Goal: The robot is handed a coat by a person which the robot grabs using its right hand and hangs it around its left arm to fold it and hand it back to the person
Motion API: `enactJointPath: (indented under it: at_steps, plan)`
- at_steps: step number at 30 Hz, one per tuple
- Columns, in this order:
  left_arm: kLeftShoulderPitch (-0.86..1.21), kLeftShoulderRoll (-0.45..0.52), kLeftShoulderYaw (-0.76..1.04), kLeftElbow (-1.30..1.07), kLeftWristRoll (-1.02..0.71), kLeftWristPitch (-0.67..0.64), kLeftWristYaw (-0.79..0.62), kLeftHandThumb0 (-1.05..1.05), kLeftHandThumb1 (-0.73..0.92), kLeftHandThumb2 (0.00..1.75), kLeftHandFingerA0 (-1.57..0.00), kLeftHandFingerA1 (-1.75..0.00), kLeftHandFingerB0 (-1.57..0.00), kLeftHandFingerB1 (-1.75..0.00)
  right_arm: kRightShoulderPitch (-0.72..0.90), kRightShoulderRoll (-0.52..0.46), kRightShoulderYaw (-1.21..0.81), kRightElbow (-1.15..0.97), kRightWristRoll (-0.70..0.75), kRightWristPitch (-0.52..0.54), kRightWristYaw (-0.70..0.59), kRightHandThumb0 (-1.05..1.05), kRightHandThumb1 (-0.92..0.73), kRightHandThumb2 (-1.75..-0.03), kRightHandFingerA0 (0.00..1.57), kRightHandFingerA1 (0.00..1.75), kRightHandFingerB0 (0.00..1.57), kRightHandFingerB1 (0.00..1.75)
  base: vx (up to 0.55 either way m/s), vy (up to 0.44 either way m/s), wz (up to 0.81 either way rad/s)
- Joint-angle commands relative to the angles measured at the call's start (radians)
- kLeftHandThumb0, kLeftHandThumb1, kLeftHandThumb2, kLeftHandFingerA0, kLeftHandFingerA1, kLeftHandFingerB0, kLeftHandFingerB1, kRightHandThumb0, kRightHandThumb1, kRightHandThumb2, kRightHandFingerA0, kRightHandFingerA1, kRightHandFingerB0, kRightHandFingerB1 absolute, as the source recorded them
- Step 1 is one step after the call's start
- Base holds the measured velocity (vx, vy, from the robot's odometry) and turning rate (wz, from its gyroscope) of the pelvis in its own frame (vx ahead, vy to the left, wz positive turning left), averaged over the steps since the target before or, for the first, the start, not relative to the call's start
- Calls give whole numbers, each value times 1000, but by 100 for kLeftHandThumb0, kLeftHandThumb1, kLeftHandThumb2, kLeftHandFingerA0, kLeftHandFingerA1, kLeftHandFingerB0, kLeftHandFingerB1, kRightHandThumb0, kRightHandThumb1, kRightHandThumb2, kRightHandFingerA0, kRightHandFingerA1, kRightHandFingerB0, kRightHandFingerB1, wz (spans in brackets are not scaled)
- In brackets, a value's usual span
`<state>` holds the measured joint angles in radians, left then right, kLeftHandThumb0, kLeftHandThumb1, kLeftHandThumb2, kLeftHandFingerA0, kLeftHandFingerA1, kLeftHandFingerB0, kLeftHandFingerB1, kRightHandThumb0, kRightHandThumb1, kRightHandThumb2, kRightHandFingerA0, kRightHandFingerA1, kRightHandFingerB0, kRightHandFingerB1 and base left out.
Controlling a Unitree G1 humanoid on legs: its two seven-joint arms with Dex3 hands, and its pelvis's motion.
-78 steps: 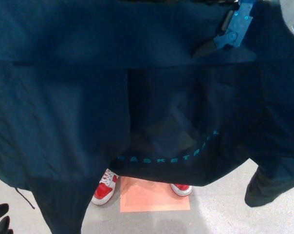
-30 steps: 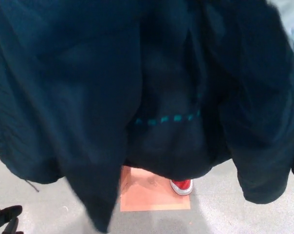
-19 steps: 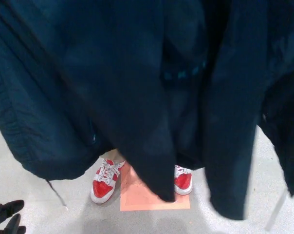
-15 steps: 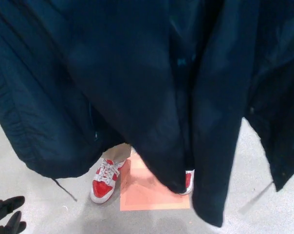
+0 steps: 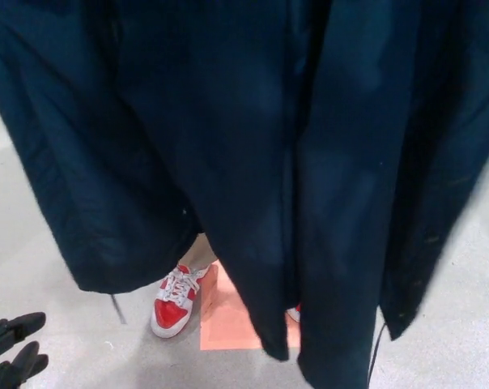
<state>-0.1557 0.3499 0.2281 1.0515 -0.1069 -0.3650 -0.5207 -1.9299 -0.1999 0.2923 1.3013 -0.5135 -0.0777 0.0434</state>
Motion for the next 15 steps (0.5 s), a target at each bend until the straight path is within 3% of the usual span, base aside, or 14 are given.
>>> enactJointPath:
  at_steps: [1,6,9,13,15]
  plan:
    - [13,9,20,-15,-38,-9,-42,-67,86,66,-30,-35,-23,-32,-44,-12,-5,3,-2,12,-56,-34,-84,-65,120,79,94,80,0,0,0]
    - [15,19,18,-39,-40,-11,-78,-69,87,67,-29,-35,-24,-32,-45,-20,0,10,-6,20,-53,-35,-83,-65,118,75,94,81,0,0,0]
    - [12,23,26,-57,-58,-3,-113,-70,86,66,-32,-36,-27,-34,-34,-26,1,13,-7,11,-54,-36,-84,-66,123,87,96,94,0,0,0]
    - [16,27,58,-87,-100,13,-156,-71,87,66,-34,-36,-29,-34,-28,-24,6,18,-10,19,-48,-35,-84,-65,121,83,98,86,0,0,0]
    - [50,48,84,-192,-164,69,-241,-68,90,67,-35,-37,-28,-34,-18,-12,7,20,-8,16,-42,-35,-85,-65,122,92,92,108,0,0,0]
